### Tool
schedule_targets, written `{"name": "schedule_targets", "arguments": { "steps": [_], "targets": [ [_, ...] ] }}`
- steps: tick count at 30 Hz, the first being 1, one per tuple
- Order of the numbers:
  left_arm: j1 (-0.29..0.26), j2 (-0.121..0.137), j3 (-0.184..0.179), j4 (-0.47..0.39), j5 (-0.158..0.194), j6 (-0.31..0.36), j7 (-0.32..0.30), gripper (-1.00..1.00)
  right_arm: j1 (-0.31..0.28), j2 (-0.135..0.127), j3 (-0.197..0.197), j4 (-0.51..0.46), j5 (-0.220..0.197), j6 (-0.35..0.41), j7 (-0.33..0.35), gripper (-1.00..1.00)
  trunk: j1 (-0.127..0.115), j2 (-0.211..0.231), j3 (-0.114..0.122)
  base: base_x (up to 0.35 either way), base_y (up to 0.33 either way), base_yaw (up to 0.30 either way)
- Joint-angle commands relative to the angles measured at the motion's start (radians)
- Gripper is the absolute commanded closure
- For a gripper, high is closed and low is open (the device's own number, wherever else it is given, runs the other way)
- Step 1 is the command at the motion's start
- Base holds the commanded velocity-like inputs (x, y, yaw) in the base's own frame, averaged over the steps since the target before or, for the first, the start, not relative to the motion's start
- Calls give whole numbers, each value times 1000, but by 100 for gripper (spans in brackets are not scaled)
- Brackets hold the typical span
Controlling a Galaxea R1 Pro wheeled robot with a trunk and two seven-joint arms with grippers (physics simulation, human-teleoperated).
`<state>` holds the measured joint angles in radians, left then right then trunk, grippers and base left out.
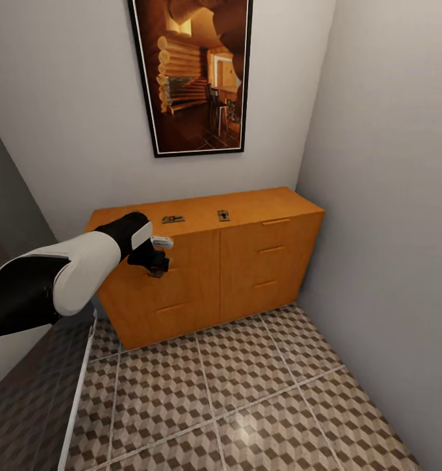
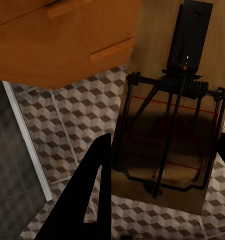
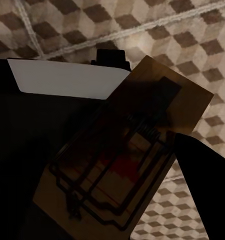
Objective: Take the four mousetraps from the cabinet in the bathroom and place them on the bathroom floor. Make sure all four end up on the same floor surface, and ensure that at least two of them are either under or directly next to the same bathroom sink.
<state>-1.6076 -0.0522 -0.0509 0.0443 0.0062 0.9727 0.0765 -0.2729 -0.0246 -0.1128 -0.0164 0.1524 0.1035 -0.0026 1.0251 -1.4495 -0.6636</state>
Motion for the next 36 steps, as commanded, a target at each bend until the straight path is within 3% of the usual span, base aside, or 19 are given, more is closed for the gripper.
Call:
{"name": "schedule_targets", "arguments": {
  "steps": [1,6,11,15,16,19,24,28,36],
  "targets": [
    [10,-1,-4,2,-2,-8,2,100,0,0,-8,-2,11,4,-2,100,0,-1,-1,-7,-8,0],
    [83,-1,-4,5,-2,-114,2,100,0,-3,-11,-3,12,-40,-6,100,0,-1,-1,-3,-3,0],
    [193,0,-4,25,-2,-235,2,100,0,-4,-11,-19,13,-163,-7,100,0,-1,-1,0,0,0],
    [354,3,-4,29,-3,-425,2,100,0,-5,-10,-29,14,-345,-8,100,0,-1,-1,0,0,0],
    [372,5,-4,29,-3,-446,2,100,0,-5,-11,-30,13,-360,-8,100,0,-1,-1,0,0,0],
    [492,21,-4,30,-2,-581,1,100,0,-14,-11,-89,13,-409,-9,100,0,-1,-1,0,0,0],
    [619,43,-4,31,-2,-740,0,100,0,-20,-13,-191,13,-414,-35,100,0,-1,-1,0,0,0],
    [712,82,-4,32,0,-866,-1,100,0,-30,-15,-249,12,-406,-74,100,0,-1,-1,0,0,0],
    [873,132,-4,32,4,-1097,-6,100,0,-34,-15,-456,8,-206,-76,100,0,-1,-1,0,0,0]
  ]
}}
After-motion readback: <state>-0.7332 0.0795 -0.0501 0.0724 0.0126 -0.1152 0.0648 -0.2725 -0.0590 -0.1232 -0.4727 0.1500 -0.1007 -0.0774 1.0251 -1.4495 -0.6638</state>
